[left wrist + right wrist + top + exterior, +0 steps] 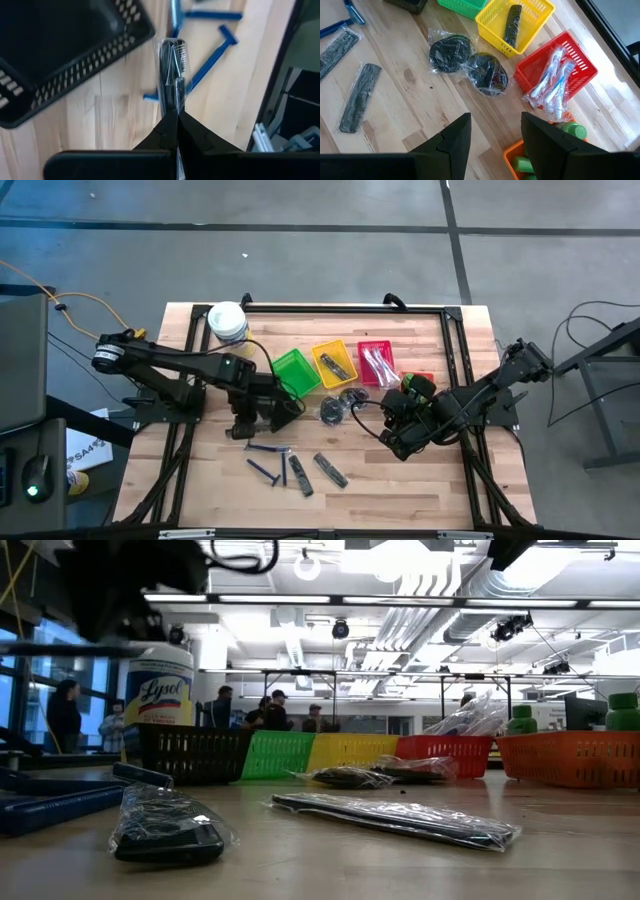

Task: Pick & Place Travel size toiletries
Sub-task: Put the black hair comb into the yellow bin

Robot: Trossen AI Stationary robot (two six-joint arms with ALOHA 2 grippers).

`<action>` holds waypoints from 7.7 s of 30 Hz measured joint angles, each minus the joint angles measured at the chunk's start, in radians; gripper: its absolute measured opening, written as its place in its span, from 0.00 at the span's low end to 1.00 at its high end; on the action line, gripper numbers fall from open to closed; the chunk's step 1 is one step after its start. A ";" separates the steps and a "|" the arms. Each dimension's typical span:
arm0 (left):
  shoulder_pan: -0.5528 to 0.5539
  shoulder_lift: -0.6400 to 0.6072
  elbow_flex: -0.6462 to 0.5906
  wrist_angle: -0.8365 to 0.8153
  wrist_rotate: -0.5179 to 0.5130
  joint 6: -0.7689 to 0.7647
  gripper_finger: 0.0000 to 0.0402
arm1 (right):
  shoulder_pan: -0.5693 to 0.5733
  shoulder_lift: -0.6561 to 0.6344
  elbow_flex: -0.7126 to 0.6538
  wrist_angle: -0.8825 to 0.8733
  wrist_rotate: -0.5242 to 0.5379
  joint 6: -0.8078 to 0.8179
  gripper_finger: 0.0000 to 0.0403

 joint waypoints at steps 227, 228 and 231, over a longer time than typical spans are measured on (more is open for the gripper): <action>0.122 0.173 0.172 0.423 -0.499 0.394 0.00 | -0.167 -0.221 0.000 0.183 -0.079 -0.237 0.41; 0.155 0.173 0.184 0.423 -0.500 0.410 0.00 | -0.167 -0.231 0.000 0.182 -0.079 -0.240 0.41; 0.247 0.173 0.208 0.428 -0.503 0.464 0.00 | -0.167 -0.252 0.000 0.183 -0.072 -0.261 0.41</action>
